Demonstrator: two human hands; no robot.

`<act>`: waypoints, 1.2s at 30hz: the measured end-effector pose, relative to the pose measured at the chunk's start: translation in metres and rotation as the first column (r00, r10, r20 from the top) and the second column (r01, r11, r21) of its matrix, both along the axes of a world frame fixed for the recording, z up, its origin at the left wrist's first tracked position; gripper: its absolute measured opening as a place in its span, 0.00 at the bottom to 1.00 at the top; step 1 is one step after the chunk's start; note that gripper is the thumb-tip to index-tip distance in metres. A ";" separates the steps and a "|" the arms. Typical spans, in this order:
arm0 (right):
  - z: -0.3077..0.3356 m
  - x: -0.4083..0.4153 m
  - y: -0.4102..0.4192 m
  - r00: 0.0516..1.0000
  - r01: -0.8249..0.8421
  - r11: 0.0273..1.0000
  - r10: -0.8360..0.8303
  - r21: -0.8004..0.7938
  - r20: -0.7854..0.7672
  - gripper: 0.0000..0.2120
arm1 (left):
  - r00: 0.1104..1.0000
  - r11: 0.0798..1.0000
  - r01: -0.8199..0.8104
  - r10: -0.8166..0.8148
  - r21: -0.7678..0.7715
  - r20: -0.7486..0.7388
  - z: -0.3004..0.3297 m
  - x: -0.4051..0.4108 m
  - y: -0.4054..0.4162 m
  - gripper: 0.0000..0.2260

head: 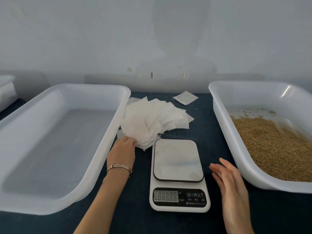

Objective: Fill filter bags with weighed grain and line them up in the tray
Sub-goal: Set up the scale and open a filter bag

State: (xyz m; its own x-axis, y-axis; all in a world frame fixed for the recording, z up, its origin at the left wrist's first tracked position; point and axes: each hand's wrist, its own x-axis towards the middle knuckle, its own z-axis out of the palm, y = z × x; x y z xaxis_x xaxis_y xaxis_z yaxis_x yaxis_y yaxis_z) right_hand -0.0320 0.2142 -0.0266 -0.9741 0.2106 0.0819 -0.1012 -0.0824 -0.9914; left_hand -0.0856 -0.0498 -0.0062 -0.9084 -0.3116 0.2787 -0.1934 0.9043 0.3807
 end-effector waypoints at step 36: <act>0.109 0.000 -0.049 0.944 -0.277 0.906 0.318 0.320 -0.084 0.07 | 0.890 0.638 0.449 -0.253 0.626 -0.381 0.083 0.068 0.088 0.09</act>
State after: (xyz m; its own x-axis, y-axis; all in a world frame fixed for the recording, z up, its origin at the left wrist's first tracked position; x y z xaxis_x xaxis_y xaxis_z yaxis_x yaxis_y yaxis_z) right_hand -0.0316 0.1654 0.0824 -0.9636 -0.1420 0.2264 -0.2490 0.1695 -0.9535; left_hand -0.0180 0.0379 0.0766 -0.9243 -0.1720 0.3407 0.2663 0.3489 0.8985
